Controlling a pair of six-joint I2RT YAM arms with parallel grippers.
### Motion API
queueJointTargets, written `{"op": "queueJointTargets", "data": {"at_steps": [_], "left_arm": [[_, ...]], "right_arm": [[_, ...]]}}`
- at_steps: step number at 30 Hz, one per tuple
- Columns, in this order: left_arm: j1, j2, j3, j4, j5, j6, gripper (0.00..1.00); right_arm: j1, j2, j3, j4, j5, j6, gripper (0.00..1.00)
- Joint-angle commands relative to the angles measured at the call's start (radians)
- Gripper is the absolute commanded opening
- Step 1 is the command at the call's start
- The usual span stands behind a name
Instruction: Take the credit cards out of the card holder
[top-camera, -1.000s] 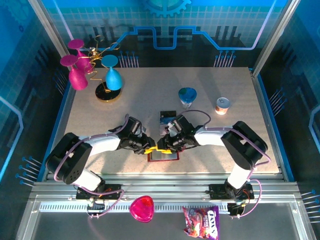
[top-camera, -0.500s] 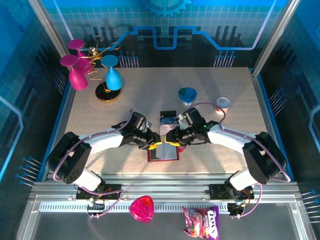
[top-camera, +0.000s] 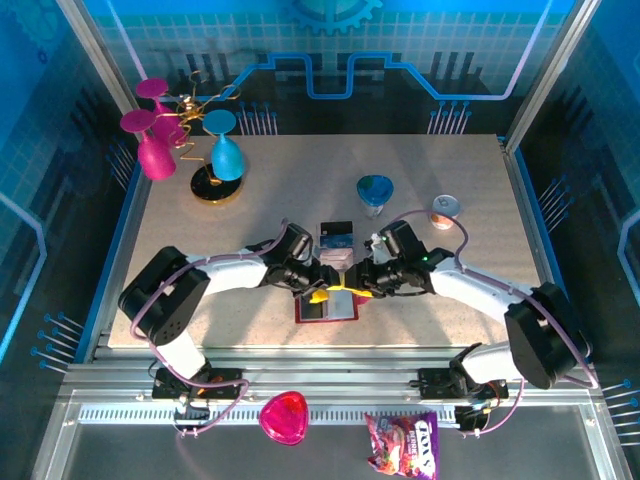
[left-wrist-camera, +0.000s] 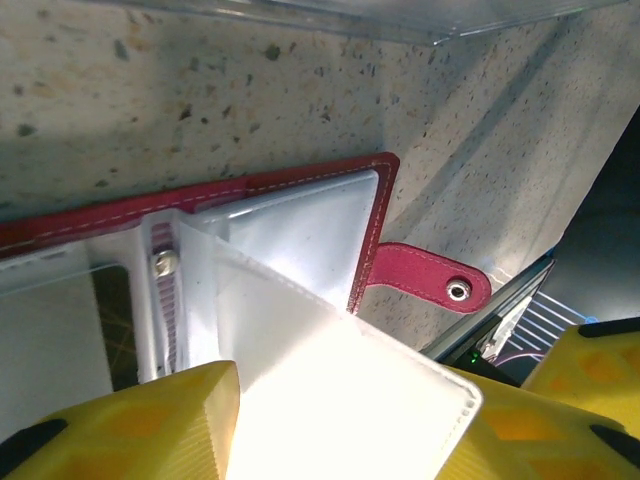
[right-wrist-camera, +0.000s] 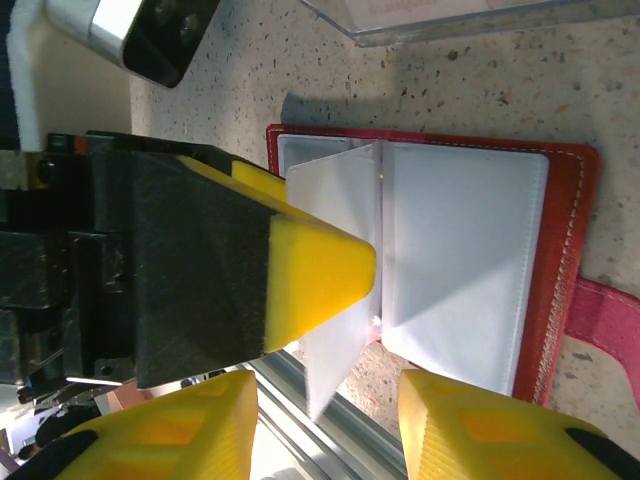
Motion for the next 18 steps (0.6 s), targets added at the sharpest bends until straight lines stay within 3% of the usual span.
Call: {"op": "queueJointTargets", "data": {"at_steps": [1, 18], "left_arm": [[-0.014, 0.030, 0.031, 0.016, 0.029, 0.001, 0.52], [-0.021, 0.075, 0.038, 0.052, 0.044, -0.015, 0.61]], "right_arm": [[-0.021, -0.041, -0.019, -0.044, 0.015, -0.019, 0.42], [-0.041, -0.121, -0.035, -0.100, 0.045, -0.020, 0.43]]}}
